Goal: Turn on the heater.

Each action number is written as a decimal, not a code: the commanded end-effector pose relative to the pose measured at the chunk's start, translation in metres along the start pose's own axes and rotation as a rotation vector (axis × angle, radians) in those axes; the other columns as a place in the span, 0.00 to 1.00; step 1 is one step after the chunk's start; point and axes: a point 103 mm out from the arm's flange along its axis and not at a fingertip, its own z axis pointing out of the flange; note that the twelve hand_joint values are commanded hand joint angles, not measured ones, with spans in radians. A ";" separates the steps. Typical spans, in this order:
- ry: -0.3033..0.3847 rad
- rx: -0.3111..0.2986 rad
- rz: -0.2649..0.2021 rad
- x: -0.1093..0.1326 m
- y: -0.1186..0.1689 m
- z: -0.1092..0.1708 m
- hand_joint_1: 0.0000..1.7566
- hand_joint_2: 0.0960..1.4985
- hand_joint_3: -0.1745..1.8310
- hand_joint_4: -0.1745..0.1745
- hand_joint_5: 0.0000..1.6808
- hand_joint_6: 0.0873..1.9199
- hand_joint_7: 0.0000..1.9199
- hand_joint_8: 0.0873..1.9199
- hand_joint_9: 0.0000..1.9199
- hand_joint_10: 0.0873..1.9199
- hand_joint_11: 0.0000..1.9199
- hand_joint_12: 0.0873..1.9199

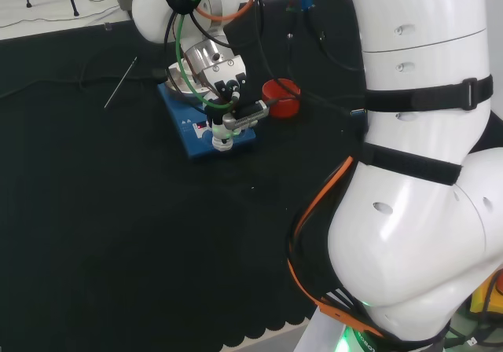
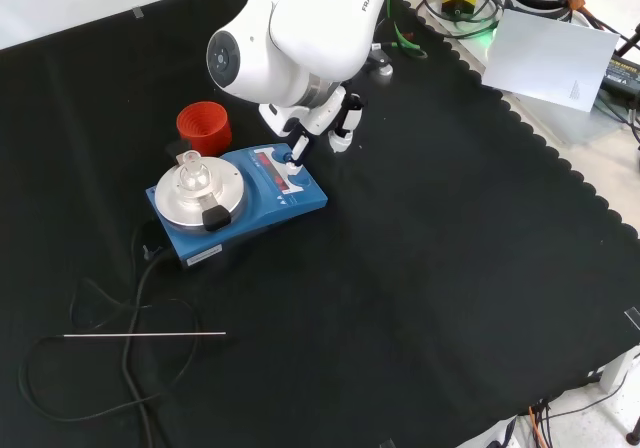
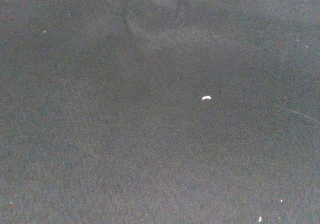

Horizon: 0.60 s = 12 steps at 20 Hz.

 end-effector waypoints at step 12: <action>0.049 -0.070 0.005 -0.025 -0.036 -0.038 0.84 0.84 0.00 0.35 0.16 0.00 0.91 0.81 0.94 0.75 0.89 0.75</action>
